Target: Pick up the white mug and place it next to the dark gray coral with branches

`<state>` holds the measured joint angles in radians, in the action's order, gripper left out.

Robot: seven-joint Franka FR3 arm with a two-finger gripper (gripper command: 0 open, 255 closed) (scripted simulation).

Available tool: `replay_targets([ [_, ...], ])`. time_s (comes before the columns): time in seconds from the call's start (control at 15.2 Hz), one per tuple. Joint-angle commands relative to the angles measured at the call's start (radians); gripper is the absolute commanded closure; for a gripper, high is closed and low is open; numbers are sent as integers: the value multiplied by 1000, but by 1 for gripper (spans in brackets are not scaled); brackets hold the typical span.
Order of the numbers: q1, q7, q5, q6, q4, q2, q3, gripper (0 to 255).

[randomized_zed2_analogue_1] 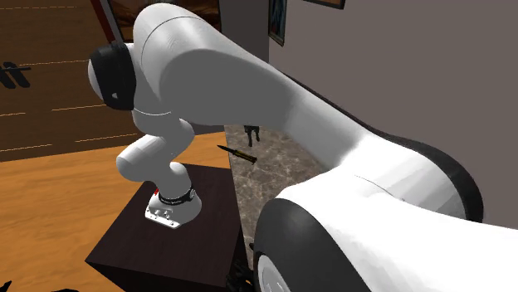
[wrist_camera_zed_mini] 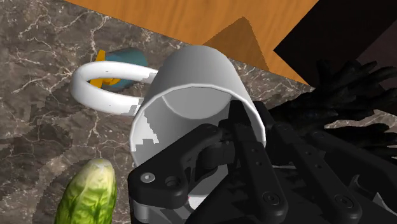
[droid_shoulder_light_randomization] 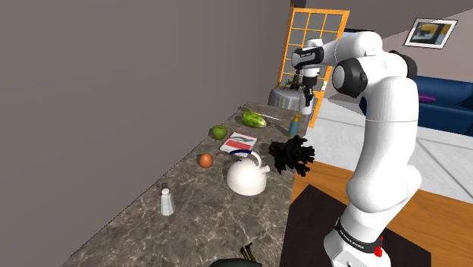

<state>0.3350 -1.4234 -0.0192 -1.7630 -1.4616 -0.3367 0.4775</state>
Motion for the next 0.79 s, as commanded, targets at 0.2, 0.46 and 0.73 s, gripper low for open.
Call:
replay_targets([
  [0.2, 3, -1, 6, -57, -44, -14, -2, 255],
  [0.46, 1, 4, 7, -108, -90, -19, -4, 255],
  [0.73, 1, 7, 10, -157, -132, -28, -6, 255],
])
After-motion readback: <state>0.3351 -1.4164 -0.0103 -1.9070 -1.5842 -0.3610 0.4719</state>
